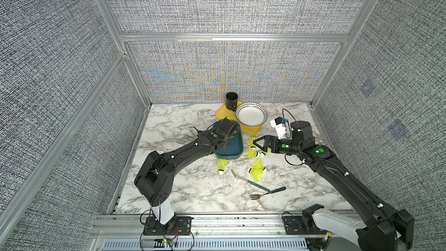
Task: Put the shuttlecocks into the storage box
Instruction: Place the shuttlecock in the storage box.
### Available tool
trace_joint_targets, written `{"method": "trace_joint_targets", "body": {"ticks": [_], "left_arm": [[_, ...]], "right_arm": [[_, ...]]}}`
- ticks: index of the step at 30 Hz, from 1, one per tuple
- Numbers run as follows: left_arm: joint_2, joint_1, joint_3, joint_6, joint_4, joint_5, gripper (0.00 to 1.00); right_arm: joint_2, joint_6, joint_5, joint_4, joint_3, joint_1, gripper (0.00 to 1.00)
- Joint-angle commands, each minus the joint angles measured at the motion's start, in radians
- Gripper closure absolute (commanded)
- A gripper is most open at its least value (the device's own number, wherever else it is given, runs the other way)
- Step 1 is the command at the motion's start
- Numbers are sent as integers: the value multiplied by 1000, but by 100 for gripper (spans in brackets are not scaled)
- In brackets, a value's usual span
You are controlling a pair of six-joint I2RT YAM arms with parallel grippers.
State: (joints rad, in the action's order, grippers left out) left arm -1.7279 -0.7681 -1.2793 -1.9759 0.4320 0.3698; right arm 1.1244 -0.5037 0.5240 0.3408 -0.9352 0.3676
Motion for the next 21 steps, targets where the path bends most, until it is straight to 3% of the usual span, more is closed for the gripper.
{"method": "trace_joint_targets", "body": {"ticks": [1,5,21], "left_arm": [[-21,2,9,-63,-51,64,98],[-43,12,9,-67,-93,75,98],[-120,46,15,-37,-210,48,98]], "right_arm": [[39,-3,14,-73,-3,-10,1],[157,-20,75,-80,-55,-48,1],[536,-13,105,36,-353,-85,1]]}}
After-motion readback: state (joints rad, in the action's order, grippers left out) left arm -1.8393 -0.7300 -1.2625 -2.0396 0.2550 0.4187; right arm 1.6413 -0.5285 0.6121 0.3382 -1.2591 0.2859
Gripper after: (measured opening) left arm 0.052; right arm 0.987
